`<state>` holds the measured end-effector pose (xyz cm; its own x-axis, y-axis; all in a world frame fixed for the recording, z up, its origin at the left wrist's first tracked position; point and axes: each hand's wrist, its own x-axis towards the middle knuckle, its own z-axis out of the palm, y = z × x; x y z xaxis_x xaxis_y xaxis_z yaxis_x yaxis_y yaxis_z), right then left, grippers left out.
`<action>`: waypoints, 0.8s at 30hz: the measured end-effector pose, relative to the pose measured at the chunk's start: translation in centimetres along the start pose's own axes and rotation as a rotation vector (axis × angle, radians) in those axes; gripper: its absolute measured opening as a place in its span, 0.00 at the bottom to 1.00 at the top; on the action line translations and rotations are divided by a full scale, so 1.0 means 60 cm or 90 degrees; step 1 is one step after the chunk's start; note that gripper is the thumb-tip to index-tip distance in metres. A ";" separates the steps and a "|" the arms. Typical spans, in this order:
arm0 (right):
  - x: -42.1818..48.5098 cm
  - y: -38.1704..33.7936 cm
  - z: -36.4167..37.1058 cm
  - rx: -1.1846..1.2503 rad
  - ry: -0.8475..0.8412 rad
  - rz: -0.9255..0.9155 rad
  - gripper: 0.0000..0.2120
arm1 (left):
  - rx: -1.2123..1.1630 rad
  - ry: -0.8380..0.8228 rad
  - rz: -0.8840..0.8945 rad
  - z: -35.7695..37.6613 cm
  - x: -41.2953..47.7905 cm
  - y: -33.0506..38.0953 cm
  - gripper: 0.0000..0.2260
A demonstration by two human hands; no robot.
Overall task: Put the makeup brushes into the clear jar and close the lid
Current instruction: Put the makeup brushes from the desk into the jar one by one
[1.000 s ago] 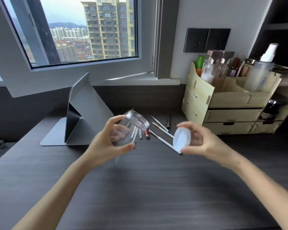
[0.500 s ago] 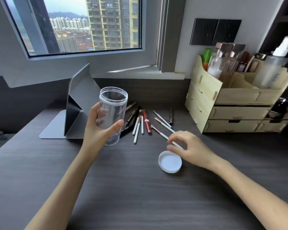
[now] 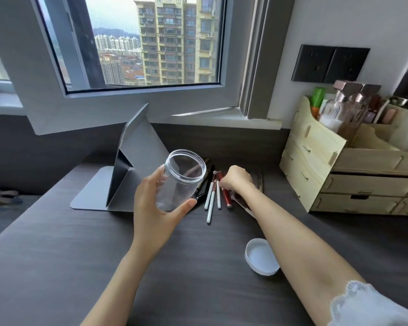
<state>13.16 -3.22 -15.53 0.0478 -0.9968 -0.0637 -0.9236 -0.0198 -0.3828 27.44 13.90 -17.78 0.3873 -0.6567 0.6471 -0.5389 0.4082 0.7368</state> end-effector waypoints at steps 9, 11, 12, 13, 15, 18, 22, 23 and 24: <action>-0.051 0.001 -0.075 0.414 0.009 -0.087 0.13 | 0.000 0.015 -0.016 -0.005 0.004 -0.002 0.35; -0.103 0.014 -0.125 0.476 -0.036 -0.211 0.09 | -0.004 0.014 -0.022 -0.007 0.005 0.002 0.34; -0.133 0.024 -0.150 0.492 -0.075 -0.279 0.09 | -0.005 0.014 -0.023 -0.007 0.006 0.004 0.33; -0.163 0.035 -0.173 0.487 -0.109 -0.344 0.09 | 0.001 0.013 -0.018 -0.008 0.007 0.006 0.33; -0.214 0.046 -0.210 0.384 -0.106 -0.443 0.08 | 0.028 -0.001 0.003 -0.010 0.006 0.008 0.34; -0.253 0.033 -0.232 0.079 0.054 -0.503 0.03 | 0.095 -0.057 0.049 -0.010 0.001 0.013 0.35; -0.272 0.004 -0.198 -0.235 0.142 -0.536 0.07 | 0.195 -0.119 0.137 -0.008 -0.009 0.022 0.36; -0.272 0.004 -0.187 -0.234 0.122 -0.551 0.06 | 0.210 -0.125 0.147 -0.008 -0.012 0.023 0.35; -0.271 0.008 -0.178 -0.204 0.090 -0.560 0.05 | 0.216 -0.129 0.147 -0.008 -0.014 0.024 0.35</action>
<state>7.90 12.17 -4.80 0.7494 -0.6142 0.2471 -0.6399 -0.7678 0.0321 26.70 15.36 -17.16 0.0932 -0.6973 0.7106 -0.8216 0.3493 0.4505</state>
